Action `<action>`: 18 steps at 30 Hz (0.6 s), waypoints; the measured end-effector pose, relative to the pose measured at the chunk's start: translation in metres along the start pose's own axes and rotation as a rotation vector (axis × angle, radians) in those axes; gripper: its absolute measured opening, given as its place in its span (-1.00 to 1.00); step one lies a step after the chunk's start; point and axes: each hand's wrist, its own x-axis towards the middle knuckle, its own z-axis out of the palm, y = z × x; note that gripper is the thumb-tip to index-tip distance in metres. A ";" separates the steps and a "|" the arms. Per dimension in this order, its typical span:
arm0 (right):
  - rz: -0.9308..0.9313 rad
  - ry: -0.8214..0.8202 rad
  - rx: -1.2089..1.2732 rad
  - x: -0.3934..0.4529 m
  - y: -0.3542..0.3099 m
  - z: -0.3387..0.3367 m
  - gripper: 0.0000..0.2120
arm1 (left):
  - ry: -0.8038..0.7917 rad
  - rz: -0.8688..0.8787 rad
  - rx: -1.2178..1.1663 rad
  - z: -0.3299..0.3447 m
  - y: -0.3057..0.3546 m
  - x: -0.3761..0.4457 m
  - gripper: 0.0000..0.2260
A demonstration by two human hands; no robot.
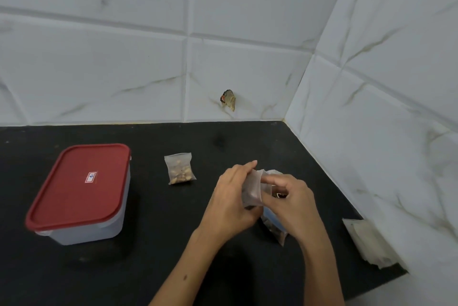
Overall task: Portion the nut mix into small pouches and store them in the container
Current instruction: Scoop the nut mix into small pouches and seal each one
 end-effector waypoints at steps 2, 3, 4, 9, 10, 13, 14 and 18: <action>-0.025 0.006 0.024 -0.001 -0.004 0.000 -0.64 | 0.015 0.016 0.050 0.005 0.002 0.000 -0.31; -0.040 0.012 0.023 -0.001 -0.005 0.001 -0.63 | 0.041 0.009 0.062 0.008 0.004 -0.001 -0.35; -0.045 0.014 0.018 -0.001 -0.006 0.001 -0.63 | 0.077 -0.017 0.049 0.011 0.007 -0.001 -0.40; 0.106 0.083 0.161 -0.004 0.007 -0.005 -0.79 | 0.155 -0.195 -0.053 0.025 0.010 0.000 -0.48; 0.145 0.153 0.147 -0.003 0.015 -0.009 -0.83 | 0.145 -0.217 -0.053 0.027 0.009 0.001 -0.48; 0.296 0.319 -0.109 0.000 0.048 -0.023 -0.77 | 0.111 -0.259 -0.081 0.030 0.006 0.002 -0.47; 0.377 0.334 -0.201 0.000 0.059 -0.026 -0.72 | 0.096 -0.283 -0.093 0.032 0.006 0.002 -0.48; 0.733 0.204 -0.254 0.006 0.091 -0.028 -0.51 | 0.078 -0.391 -0.139 0.041 0.006 0.002 -0.55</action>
